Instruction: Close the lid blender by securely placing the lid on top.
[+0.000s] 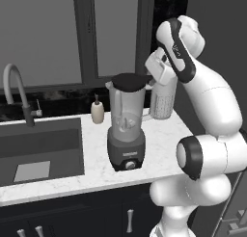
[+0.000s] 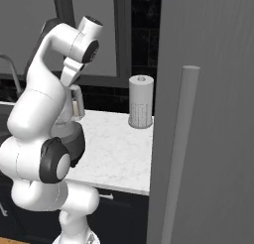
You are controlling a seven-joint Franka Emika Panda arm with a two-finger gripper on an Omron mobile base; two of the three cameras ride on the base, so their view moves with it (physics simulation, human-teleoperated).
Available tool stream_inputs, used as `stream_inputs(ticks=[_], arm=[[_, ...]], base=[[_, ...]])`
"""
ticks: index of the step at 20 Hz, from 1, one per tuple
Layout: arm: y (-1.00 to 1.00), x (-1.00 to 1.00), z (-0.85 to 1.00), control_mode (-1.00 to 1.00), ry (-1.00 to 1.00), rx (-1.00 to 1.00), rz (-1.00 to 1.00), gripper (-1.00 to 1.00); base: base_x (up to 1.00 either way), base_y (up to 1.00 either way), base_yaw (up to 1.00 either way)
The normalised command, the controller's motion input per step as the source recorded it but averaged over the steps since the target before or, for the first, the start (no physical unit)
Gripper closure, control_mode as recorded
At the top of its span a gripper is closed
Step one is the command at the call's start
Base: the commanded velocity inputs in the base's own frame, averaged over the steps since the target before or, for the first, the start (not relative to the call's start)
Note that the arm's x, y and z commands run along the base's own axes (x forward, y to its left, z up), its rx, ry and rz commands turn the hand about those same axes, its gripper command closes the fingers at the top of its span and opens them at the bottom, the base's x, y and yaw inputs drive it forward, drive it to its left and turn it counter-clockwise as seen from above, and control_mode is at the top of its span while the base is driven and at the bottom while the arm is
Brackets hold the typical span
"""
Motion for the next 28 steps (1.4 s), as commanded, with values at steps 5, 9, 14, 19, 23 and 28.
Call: stream_inputs(ticks=[5,9,14,19,23,28], arm=[[0.32,0.00,-0.01,-1.00,0.00,0.00,0.01,1.00],[0.20,0.00,-0.04,-1.00,0.00,0.00,0.05,1.00],[0.00,0.00,-0.12,-1.00,-0.02,0.01,0.06,1.00],[0.01,-0.01,-0.03,-1.00,-0.02,0.00,0.03,-1.00],[0.00,-0.11,0.00,-1.00,-0.02,0.00,0.02,-1.00],[0.00,-0.29,0.14,-1.00,-0.04,0.00,0.00,-1.00]], base=[[0.00,0.00,0.00],[0.00,0.00,0.00],[0.00,0.00,0.00],[0.00,0.00,0.00],[0.00,0.00,0.00],[0.00,0.00,0.00]])
